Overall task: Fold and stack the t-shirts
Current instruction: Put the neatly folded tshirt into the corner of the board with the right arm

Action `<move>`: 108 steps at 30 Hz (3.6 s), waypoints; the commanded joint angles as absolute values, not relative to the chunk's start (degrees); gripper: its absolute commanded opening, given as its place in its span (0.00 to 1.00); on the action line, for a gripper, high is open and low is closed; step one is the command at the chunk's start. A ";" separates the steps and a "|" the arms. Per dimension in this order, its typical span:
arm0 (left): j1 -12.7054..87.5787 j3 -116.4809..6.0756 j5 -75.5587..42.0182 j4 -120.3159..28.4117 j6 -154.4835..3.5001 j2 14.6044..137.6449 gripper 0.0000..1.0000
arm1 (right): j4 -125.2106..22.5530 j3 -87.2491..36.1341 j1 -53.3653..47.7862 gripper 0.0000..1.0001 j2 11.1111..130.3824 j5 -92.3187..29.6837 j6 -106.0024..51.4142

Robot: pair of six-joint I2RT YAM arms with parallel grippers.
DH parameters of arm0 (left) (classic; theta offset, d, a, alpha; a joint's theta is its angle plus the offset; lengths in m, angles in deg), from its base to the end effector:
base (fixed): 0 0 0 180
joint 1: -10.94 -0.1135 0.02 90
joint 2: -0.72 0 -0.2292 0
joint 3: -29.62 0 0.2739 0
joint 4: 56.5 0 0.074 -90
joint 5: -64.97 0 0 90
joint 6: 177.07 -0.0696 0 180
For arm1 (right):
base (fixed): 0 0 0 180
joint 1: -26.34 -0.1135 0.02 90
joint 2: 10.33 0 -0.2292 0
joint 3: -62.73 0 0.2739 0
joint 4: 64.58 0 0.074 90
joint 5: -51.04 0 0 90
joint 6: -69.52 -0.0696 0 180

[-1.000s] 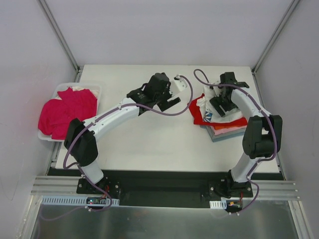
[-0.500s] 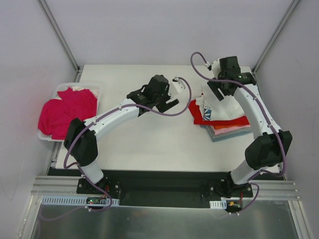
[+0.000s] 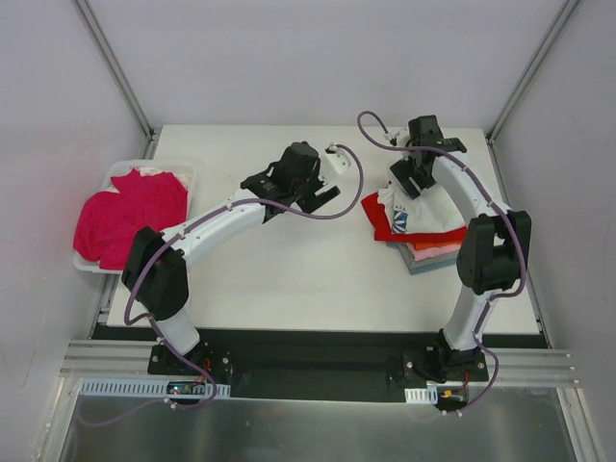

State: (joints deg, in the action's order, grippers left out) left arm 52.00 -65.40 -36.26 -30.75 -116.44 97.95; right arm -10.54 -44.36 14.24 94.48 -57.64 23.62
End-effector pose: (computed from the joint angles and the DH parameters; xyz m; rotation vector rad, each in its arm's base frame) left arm 0.3469 -0.2842 0.2636 1.0809 1.7412 0.0748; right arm 0.4338 0.0702 0.2361 -1.0579 2.2856 -0.6378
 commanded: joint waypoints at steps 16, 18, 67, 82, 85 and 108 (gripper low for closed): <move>50.14 -59.41 -40.50 -32.77 -116.52 92.57 0.99 | -9.21 -41.24 15.44 0.85 95.76 -51.79 19.96; 50.05 -59.85 -40.33 -32.69 -116.43 92.13 0.99 | -9.39 -41.50 15.18 0.85 91.28 -51.88 18.73; 48.29 -53.88 -39.27 -34.53 -115.11 87.99 0.99 | -16.24 -25.95 24.49 0.85 91.79 -60.22 24.34; 48.12 -53.61 -39.44 -35.24 -114.41 88.26 0.99 | -12.72 -32.01 21.33 0.85 79.59 -61.98 21.36; 48.03 -54.13 -39.71 -35.50 -114.41 89.22 0.99 | -11.94 -33.06 18.26 0.86 76.52 -63.57 21.01; 45.74 -52.82 -40.76 -36.82 -114.93 90.54 0.99 | -13.69 -35.09 6.12 0.86 89.85 -61.38 19.51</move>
State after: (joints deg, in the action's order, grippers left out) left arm 46.79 -53.38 -39.25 -35.07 -115.12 90.61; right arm -11.78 -34.13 6.31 86.90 -63.45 20.03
